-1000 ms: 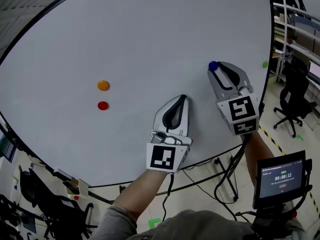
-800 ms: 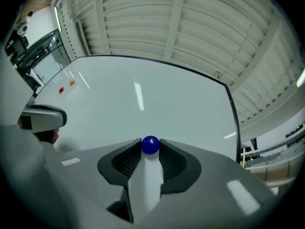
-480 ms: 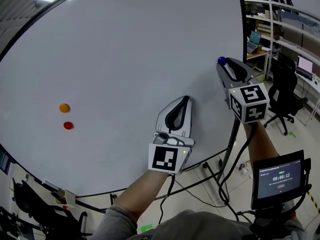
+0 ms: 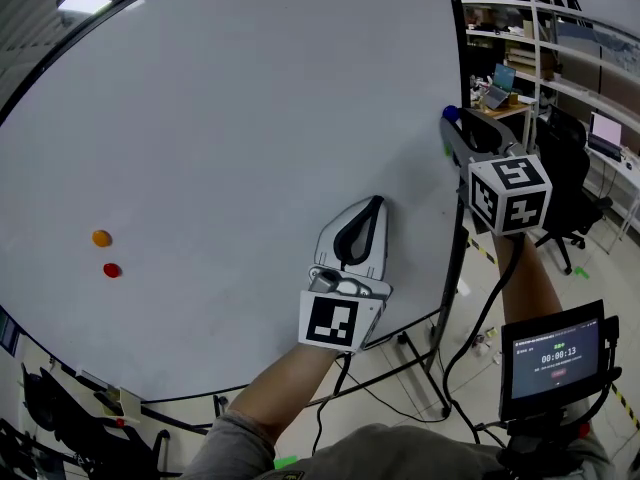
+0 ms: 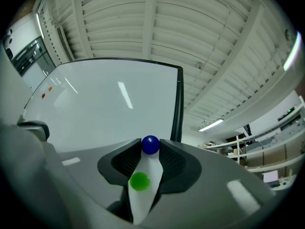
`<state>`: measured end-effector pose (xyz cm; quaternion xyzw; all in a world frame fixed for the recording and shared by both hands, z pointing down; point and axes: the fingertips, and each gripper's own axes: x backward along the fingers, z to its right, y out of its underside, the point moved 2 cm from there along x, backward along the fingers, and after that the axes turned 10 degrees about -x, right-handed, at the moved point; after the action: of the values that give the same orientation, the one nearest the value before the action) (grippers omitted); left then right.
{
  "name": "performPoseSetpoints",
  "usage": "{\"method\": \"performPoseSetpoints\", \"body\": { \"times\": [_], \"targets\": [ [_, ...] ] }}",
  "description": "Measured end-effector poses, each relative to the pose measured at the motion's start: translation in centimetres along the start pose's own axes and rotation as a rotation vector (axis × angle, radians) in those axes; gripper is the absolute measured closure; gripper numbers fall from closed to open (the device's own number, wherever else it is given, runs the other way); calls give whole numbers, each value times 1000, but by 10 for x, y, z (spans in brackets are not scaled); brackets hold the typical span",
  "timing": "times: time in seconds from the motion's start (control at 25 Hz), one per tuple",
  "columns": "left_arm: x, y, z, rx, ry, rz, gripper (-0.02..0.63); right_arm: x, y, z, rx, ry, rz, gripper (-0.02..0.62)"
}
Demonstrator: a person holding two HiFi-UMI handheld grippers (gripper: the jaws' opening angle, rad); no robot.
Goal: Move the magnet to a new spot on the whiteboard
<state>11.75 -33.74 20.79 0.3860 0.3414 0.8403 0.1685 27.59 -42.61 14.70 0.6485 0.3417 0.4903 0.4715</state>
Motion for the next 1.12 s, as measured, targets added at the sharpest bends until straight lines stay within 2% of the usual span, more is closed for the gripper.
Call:
{"method": "performPoseSetpoints", "body": {
  "times": [0.16, 0.52, 0.92, 1.12],
  "targets": [
    [0, 2, 1, 3, 3, -3, 607, 0, 0, -2, -80, -45, 5, 466],
    [-1, 2, 1, 5, 0, -2, 607, -2, 2, 2, -105, -51, 7, 460],
    [1, 6, -6, 10, -18, -8, 608, -4, 9, 7, -92, -34, -11, 442],
    [3, 6, -12, 9, -24, -15, 607, 4, 10, -3, -17, -9, -8, 443]
  ]
}}
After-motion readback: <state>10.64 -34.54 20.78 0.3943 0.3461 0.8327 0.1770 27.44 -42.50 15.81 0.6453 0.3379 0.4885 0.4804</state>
